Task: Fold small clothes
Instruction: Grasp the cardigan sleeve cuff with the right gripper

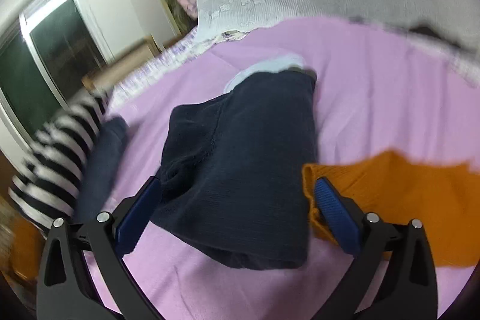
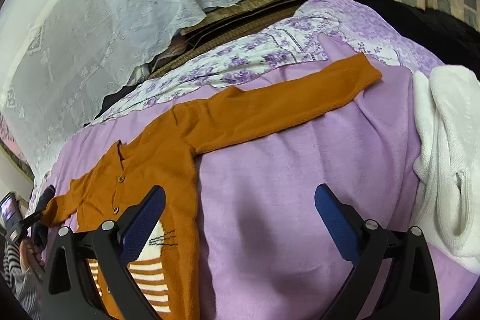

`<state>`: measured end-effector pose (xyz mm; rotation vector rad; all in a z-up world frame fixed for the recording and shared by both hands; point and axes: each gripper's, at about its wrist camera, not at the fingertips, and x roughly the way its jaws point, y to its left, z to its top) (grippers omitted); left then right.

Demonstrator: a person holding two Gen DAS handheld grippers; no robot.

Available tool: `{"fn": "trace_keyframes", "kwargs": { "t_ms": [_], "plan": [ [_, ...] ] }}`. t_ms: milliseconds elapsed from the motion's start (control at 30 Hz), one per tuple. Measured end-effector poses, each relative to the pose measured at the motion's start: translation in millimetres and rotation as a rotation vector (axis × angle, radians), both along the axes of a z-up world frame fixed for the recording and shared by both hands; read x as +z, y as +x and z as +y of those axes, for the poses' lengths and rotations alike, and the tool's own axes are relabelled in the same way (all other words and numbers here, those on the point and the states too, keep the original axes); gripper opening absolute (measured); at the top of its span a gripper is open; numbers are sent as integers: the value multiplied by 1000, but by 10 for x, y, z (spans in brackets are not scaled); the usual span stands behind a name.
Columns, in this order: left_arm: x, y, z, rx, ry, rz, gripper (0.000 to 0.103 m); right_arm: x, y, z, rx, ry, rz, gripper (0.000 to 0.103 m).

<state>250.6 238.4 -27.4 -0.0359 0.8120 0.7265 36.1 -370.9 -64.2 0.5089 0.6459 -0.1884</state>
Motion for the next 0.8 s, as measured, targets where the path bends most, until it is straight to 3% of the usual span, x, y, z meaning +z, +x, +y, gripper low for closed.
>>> {"fn": "trace_keyframes", "kwargs": {
  "t_ms": [100, 233, 300, 433, 500, 600, 800],
  "plan": [
    [189, -117, -297, -105, -28, -29, 99, -11, 37, -79, -19, 44, 3, 100],
    [368, -196, -1220, -412, -77, -33, 99, 66, 132, -272, -48, 145, -39, 99],
    [393, -234, -1646, -533, -99, -20, 99, 112, 207, -358, -70, 152, -32, 93],
    [304, -266, -2673, -749, -100, 30, 99, 117, 326, -623, -131, 222, -26, 64],
    [225, -328, -3156, -808, -73, 45, 99, 67, 342, -782, -171, 283, -18, 56],
    [131, -260, -3568, -864, -69, 74, 99, -5, 315, -991, -256, 352, -23, 56],
    [-152, -35, -3993, -842, -206, 174, 99, -219, 396, -1305, -425, 437, 3, 56]
  ]
}}
